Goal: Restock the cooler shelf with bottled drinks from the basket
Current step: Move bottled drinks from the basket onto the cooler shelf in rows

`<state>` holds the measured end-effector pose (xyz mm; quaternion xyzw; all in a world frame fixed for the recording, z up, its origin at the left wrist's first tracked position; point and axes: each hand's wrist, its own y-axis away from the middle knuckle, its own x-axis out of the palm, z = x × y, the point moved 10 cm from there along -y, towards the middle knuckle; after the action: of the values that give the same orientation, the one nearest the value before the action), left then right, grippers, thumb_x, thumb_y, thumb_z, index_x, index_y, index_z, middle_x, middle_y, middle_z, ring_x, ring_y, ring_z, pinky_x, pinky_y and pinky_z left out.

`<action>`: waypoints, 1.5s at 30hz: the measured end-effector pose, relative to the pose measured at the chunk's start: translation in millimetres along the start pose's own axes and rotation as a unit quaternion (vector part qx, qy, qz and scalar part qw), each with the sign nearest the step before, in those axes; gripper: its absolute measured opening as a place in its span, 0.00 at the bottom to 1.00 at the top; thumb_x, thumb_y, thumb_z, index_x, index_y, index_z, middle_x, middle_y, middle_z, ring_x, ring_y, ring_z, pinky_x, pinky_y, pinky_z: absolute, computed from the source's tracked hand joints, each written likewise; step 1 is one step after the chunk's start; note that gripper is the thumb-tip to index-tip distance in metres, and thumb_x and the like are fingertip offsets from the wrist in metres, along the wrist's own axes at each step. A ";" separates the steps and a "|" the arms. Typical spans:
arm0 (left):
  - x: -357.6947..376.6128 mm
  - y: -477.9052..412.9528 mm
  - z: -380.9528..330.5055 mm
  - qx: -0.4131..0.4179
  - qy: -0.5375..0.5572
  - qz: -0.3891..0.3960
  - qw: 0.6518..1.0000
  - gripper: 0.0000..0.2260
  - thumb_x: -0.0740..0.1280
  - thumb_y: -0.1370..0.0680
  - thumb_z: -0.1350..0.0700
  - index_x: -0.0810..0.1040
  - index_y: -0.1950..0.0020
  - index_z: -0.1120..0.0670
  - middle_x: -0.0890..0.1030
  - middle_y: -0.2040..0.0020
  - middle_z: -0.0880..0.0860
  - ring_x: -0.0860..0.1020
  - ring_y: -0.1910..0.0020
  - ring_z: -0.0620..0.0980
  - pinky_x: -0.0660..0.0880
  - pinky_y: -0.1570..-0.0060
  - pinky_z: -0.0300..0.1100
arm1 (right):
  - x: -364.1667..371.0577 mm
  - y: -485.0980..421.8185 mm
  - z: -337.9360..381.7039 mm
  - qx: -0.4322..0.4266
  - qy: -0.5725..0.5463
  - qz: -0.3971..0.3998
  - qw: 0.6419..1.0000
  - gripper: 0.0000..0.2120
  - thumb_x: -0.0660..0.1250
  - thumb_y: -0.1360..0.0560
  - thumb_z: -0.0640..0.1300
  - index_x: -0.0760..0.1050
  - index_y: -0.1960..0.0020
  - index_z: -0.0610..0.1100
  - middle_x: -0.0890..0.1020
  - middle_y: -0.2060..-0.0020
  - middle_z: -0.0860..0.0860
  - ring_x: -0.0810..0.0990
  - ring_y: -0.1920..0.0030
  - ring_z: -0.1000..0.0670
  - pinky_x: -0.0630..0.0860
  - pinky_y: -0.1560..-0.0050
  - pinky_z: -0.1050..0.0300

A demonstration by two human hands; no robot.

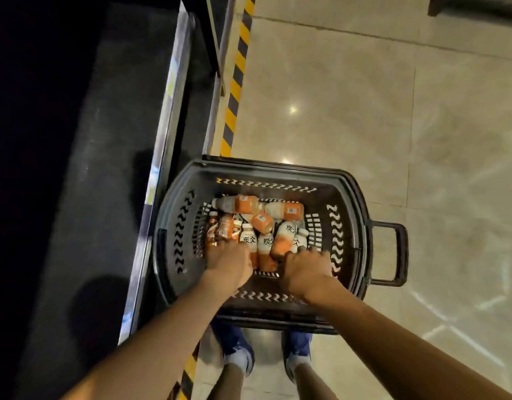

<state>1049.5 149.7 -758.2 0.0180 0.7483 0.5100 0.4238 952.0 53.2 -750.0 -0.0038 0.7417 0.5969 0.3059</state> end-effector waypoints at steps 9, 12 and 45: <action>101.1 -167.3 60.4 -0.099 0.068 -0.024 0.992 0.14 0.62 0.21 0.51 0.73 0.38 0.54 0.78 0.41 0.55 0.78 0.43 0.55 0.72 0.51 0.47 | 123.6 -198.3 -21.4 0.131 -0.337 -0.018 0.932 0.25 0.58 0.22 0.59 0.72 0.35 0.43 0.79 0.41 0.42 0.78 0.42 0.41 0.76 0.41 0.46; 121.2 -211.4 83.2 -0.148 0.106 -0.072 0.981 0.23 0.66 0.23 0.46 0.69 0.34 0.56 0.74 0.36 0.58 0.78 0.41 0.58 0.74 0.50 0.49 | 147.0 -244.8 -25.9 0.172 -0.430 -0.037 0.885 0.37 0.65 0.26 0.61 0.60 0.25 0.41 0.71 0.32 0.40 0.72 0.35 0.38 0.71 0.34 0.43; -157.9 203.3 -40.5 -0.093 0.647 -0.087 0.752 0.14 0.75 0.28 0.57 0.76 0.44 0.52 0.82 0.54 0.51 0.82 0.55 0.48 0.76 0.62 0.39 | -108.1 228.2 -91.4 0.015 -0.672 -0.171 0.721 0.36 0.77 0.34 0.48 0.64 0.31 0.50 0.81 0.45 0.49 0.81 0.50 0.51 0.79 0.48 0.51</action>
<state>1041.8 144.2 -497.8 -0.4211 0.7909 0.4277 -0.1192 914.2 -1.2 -489.8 0.2758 0.3372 0.3698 0.8207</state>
